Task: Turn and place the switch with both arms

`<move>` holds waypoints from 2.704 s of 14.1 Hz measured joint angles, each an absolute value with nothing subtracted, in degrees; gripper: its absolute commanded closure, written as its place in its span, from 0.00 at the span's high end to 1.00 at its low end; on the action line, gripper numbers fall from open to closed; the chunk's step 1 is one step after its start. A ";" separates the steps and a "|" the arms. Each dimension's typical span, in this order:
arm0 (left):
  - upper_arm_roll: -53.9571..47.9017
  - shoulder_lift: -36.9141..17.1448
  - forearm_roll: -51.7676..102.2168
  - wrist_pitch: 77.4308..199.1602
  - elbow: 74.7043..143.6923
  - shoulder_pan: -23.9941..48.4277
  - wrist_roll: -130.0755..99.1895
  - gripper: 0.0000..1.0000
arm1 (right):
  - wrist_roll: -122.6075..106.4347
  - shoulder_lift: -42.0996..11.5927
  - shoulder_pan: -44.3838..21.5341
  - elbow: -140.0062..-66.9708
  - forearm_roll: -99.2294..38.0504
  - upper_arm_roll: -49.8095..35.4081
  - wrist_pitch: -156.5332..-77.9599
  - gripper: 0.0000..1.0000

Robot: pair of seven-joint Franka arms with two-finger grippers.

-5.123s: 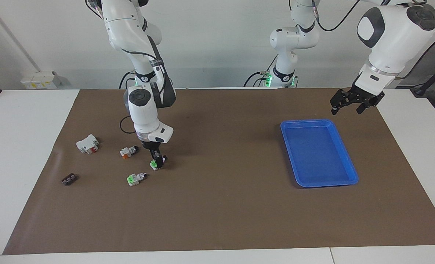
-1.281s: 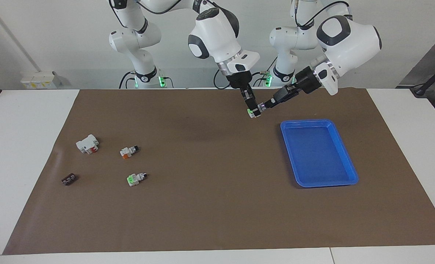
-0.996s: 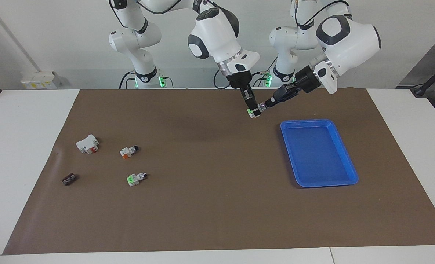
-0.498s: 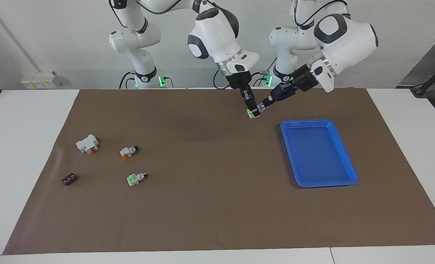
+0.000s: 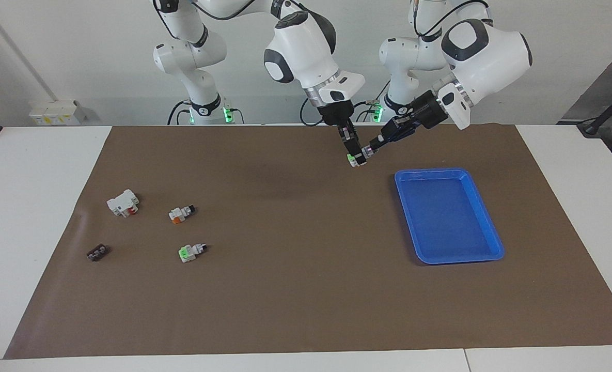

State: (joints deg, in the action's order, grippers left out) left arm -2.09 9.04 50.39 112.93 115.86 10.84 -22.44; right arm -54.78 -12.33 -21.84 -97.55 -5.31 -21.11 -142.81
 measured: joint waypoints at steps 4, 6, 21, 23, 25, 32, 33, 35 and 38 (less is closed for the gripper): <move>-2.07 9.04 50.46 112.99 115.86 10.86 -22.74 0.00 | -54.74 -12.33 -21.84 -97.53 -5.31 -21.10 -142.81 0.00; -2.04 9.05 50.58 113.00 115.86 10.86 -25.64 0.00 | -54.74 -12.33 -21.84 -97.50 -5.31 -21.10 -142.81 0.00; -2.39 9.74 50.94 117.99 116.01 11.10 -71.40 0.00 | -54.46 -13.11 -21.81 -96.41 -5.29 -20.80 -144.70 0.00; -2.35 9.77 50.77 118.26 116.18 11.10 -77.16 0.00 | -54.29 -13.24 -21.85 -96.37 -5.29 -20.82 -144.70 0.00; -2.41 9.86 48.62 118.29 116.22 11.10 -85.47 0.00 | -54.18 -13.55 -21.96 -96.37 -5.29 -21.02 -144.70 0.00; -2.72 10.29 42.98 118.27 116.17 11.25 -109.89 0.00 | -53.92 -14.06 -22.44 -96.38 -5.29 -21.28 -144.66 0.00; -2.72 10.37 41.98 118.27 116.16 11.34 -113.04 0.00 | -53.75 -14.14 -22.55 -96.38 -5.29 -21.30 -144.66 0.00; -2.72 10.41 41.26 118.28 116.15 11.38 -116.11 0.00 | -53.52 -14.15 -22.67 -96.38 -5.29 -21.30 -144.65 0.00; -2.69 10.41 41.08 118.30 116.15 11.38 -116.91 0.00 | -53.48 -14.14 -22.70 -96.37 -5.29 -21.30 -144.65 0.00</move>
State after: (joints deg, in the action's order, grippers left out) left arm -2.69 10.41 41.08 118.30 116.15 11.38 -116.91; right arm -53.48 -14.14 -22.70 -96.37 -5.29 -21.30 -144.65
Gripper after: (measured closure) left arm 0.885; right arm 0.586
